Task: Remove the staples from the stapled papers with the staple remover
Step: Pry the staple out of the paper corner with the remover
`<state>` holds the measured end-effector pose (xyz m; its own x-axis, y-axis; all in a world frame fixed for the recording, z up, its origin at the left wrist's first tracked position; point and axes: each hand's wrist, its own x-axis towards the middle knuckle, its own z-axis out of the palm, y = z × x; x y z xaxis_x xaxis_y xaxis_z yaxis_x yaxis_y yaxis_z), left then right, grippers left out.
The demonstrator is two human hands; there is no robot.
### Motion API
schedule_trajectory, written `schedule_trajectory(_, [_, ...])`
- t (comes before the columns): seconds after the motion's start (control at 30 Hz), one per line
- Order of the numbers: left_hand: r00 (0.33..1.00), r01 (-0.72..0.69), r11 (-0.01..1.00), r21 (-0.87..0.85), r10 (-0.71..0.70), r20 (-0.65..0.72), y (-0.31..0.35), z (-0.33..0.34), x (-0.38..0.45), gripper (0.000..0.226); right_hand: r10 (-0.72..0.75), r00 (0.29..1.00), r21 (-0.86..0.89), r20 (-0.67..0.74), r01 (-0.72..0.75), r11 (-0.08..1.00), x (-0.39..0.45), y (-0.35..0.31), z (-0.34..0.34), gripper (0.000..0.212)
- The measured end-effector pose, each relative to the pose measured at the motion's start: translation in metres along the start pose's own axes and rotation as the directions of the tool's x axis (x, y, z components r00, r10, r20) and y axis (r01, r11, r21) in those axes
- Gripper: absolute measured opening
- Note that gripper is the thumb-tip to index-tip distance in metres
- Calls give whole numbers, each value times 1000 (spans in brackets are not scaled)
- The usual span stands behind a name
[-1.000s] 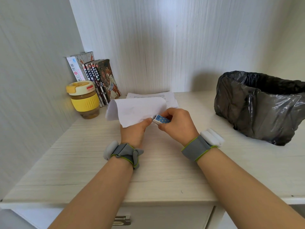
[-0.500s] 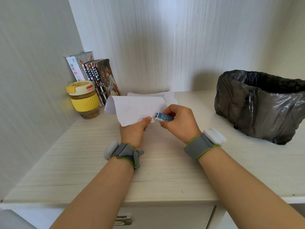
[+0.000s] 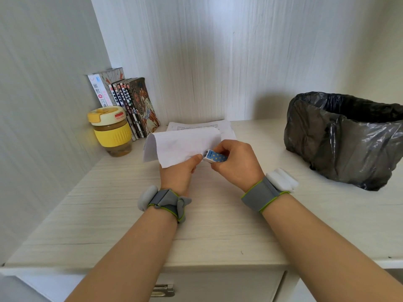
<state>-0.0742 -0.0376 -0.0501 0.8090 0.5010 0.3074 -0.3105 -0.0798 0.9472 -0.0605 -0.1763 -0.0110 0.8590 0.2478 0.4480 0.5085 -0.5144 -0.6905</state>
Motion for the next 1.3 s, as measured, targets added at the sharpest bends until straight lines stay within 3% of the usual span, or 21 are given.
schedule_trajectory(0.17, [1000,-13,1000,3,13,12,1,0,-1,36,1,1000,-18,-6,-1,1000,-1,-1,2,18])
schedule_trajectory(0.37, [1000,23,999,-28,-24,-12,2,1,0,14,45,999,16,-5,-45,999,-2,-2,4,14])
schedule_trajectory(0.7, [999,42,996,-79,-42,-4,1,1,1,18,-17,1000,-34,4,17,999,-1,1,8,13])
schedule_trajectory(0.87, [998,59,993,-102,-59,-1,-3,0,3,37,-28,1000,-27,14,29,999,-1,3,9,14])
schedule_trajectory(1.0, [998,6,1000,4,-6,62,-2,4,-1,19,-45,997,66,-66,49,997,1,0,9,18])
schedule_trajectory(1.03, [996,-8,1000,28,5,89,-1,7,-3,26,-44,993,105,-109,56,993,2,-2,8,18])
schedule_trajectory(1.13, [998,33,999,16,-34,58,-1,9,-4,18,-10,981,148,-195,40,988,4,-2,5,17])
schedule_trajectory(1.2, [998,62,998,-13,-62,29,-3,8,-1,27,-1,981,100,-196,21,995,6,4,-1,17])
schedule_trajectory(1.3, [996,90,992,-87,-89,12,-5,7,2,22,-10,990,38,-139,15,999,7,10,-7,19])
